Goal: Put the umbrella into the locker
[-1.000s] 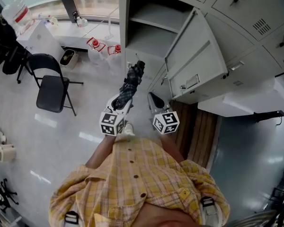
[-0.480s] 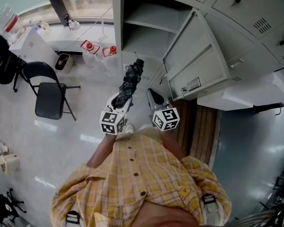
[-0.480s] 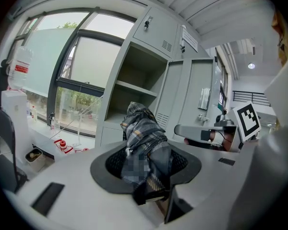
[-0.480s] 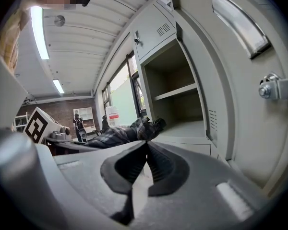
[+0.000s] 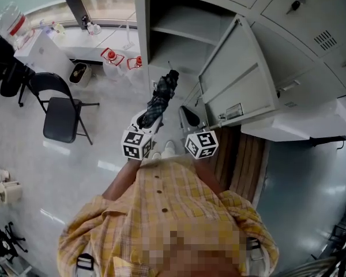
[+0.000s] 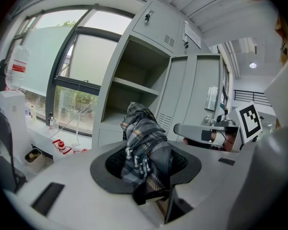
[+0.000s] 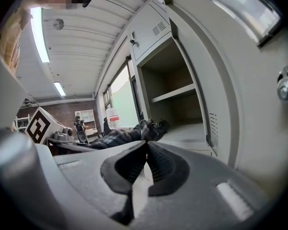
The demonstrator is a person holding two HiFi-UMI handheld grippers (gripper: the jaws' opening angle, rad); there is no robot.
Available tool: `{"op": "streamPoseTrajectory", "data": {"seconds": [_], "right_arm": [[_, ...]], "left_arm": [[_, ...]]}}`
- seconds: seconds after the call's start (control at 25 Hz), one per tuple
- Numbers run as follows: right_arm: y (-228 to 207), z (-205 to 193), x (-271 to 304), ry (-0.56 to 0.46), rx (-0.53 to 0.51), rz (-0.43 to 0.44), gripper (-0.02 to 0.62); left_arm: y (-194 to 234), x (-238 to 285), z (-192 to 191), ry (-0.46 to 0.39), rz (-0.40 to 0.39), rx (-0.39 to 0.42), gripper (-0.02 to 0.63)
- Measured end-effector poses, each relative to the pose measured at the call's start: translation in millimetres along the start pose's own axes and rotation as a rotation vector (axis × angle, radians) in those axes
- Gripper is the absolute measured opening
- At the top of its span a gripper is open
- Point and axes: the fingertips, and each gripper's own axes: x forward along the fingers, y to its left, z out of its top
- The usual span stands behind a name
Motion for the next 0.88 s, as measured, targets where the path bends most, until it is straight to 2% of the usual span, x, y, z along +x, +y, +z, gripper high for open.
{"op": "streamPoseTrajectory", "data": {"seconds": [0.44, 0.88], "right_arm": [[-16, 8, 17, -0.006, -0.034, 0.053, -0.002], [-37, 10, 21, -0.012, -0.034, 0.047, -0.002]], "left_arm": [[7, 37, 20, -0.025, 0.033, -0.004, 0.167], [22, 77, 33, -0.015, 0.053, -0.079, 0.167]]}}
